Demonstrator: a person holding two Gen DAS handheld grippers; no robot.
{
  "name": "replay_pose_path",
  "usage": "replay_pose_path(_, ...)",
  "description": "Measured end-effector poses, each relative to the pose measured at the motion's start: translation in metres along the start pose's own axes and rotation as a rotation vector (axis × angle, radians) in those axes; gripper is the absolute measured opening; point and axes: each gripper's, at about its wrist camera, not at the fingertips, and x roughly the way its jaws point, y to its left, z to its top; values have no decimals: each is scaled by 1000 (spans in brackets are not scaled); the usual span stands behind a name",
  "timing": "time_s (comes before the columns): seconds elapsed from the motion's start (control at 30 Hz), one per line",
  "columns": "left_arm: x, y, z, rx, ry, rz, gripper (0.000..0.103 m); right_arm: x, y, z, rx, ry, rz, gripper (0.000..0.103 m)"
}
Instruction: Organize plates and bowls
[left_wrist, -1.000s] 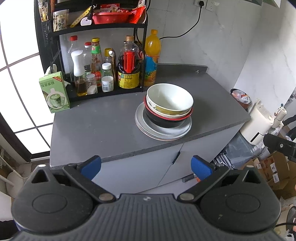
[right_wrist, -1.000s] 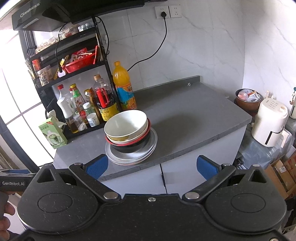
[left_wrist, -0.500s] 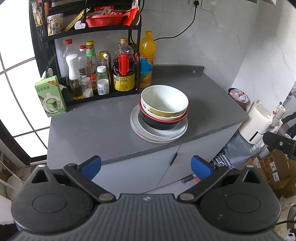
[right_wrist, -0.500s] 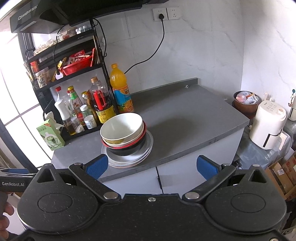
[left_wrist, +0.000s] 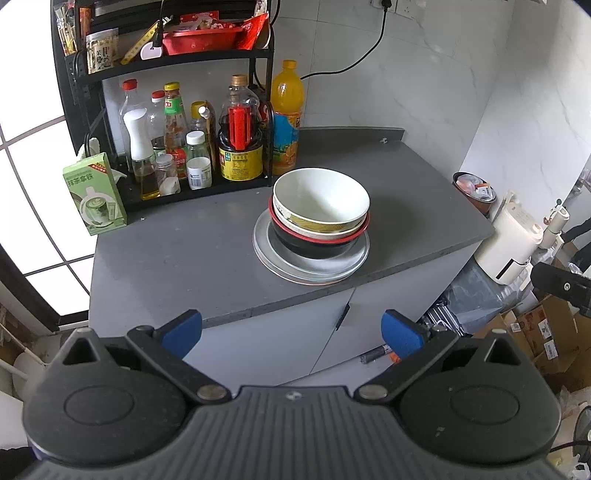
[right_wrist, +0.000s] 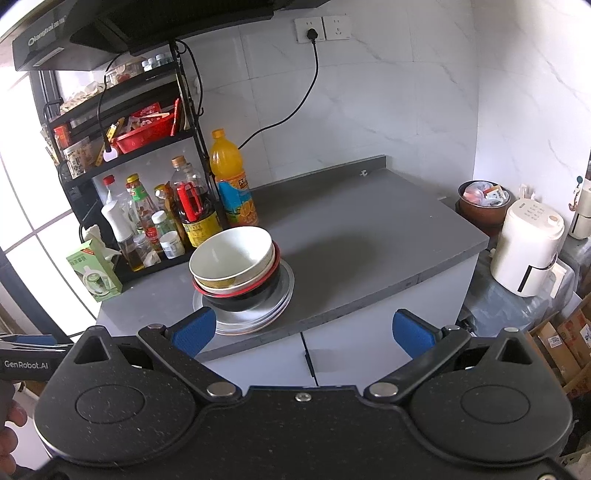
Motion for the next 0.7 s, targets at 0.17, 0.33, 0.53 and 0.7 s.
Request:
replay_pose_path(0.17, -1, -3, 0, 9, -11, -1, 102, 0, 1, -1, 2, 0, -1, 103)
replay_pose_path(0.33, 0, -3, -1, 3, -9, -3, 102, 0, 2, 0, 1, 1, -2, 103)
replay_pose_path(0.53, 1, -6, -1, 7, -5, -4, 102, -2, 1, -1, -9, 2, 1, 103)
replay_pose_path(0.7, 3, -7, 0, 9, -1, -6, 102, -2, -4, -1, -2, 4, 0, 103)
